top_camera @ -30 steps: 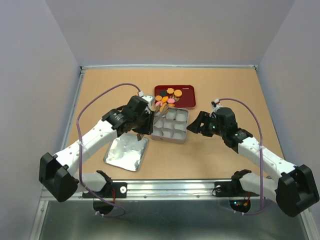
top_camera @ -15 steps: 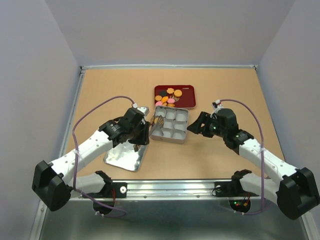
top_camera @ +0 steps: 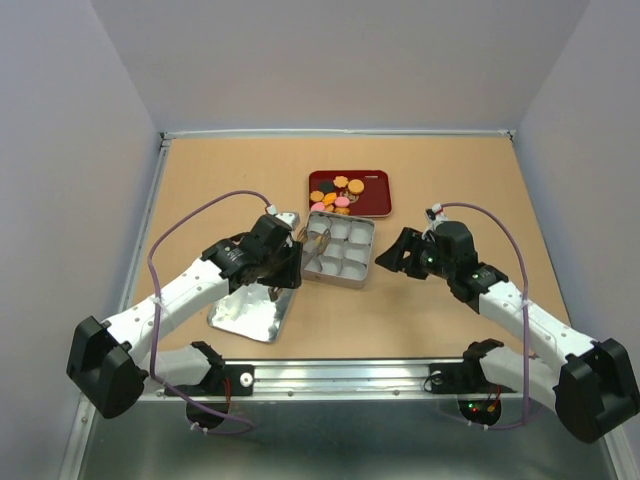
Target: Pack the cookies
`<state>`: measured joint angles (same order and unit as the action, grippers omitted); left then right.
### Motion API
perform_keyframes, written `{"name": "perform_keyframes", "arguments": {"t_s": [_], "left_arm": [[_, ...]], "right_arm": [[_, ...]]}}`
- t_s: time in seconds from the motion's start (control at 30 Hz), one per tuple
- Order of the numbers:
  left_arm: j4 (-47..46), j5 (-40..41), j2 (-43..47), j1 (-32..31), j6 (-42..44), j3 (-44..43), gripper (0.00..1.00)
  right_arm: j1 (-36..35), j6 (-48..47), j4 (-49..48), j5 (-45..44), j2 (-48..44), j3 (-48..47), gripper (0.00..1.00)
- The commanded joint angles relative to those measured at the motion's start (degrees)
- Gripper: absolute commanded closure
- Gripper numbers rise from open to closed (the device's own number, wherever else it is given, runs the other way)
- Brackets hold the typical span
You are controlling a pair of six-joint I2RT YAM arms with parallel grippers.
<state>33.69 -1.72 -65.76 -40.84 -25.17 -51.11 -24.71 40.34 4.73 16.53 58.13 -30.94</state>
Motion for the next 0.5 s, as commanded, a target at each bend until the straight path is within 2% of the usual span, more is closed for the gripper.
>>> {"name": "perform_keyframes", "arguments": {"t_s": [0.0,0.23,0.47], "left_arm": [[1.11,3.3,0.72,-0.29,0.12,-1.71,0.43],[3.75,5.05,0.63,-0.29,0.29,-6.71,0.43],[5.33,9.62,-5.42,-0.12,4.94,-20.4,0.42]], "right_arm": [[0.19,0.0,-1.66,0.25,-0.91,0.79,0.28],[0.19,-0.17,-1.66,0.25,-0.82,1.14,0.28],[0.28,-0.7,-1.74,0.16,-0.03,1.23,0.28]]}}
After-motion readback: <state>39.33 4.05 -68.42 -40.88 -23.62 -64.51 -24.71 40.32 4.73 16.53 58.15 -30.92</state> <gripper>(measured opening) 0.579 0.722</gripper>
